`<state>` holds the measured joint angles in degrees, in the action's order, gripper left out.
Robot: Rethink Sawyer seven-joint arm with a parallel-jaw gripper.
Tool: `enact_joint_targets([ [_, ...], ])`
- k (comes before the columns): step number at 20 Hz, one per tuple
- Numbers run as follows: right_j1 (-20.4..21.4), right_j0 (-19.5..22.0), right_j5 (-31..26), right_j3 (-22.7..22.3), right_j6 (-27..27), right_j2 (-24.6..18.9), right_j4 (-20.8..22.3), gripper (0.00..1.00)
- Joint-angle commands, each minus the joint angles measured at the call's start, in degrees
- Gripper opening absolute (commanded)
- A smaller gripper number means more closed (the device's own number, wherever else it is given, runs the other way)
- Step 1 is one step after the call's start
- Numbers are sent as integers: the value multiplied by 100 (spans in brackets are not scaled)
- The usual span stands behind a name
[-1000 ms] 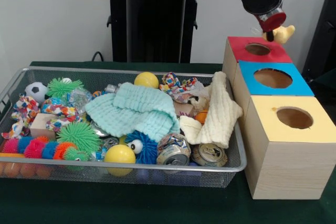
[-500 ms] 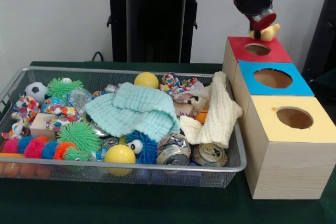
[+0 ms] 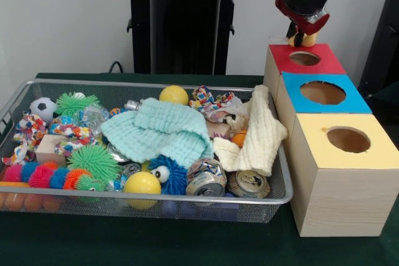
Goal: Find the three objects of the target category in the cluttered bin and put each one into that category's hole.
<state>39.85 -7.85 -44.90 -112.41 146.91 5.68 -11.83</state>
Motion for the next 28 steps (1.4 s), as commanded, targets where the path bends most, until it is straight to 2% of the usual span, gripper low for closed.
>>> enact_joint_targets([
  [1,-777,60,1223,956,855,779,741,0],
  [12,-495,-24,703,937,927,861,447,0],
  [19,-448,-158,590,1038,1065,1024,296,0],
  [24,-496,-379,679,1241,1275,1193,229,0],
  [28,-462,-451,1102,1169,1272,1104,38,0],
])
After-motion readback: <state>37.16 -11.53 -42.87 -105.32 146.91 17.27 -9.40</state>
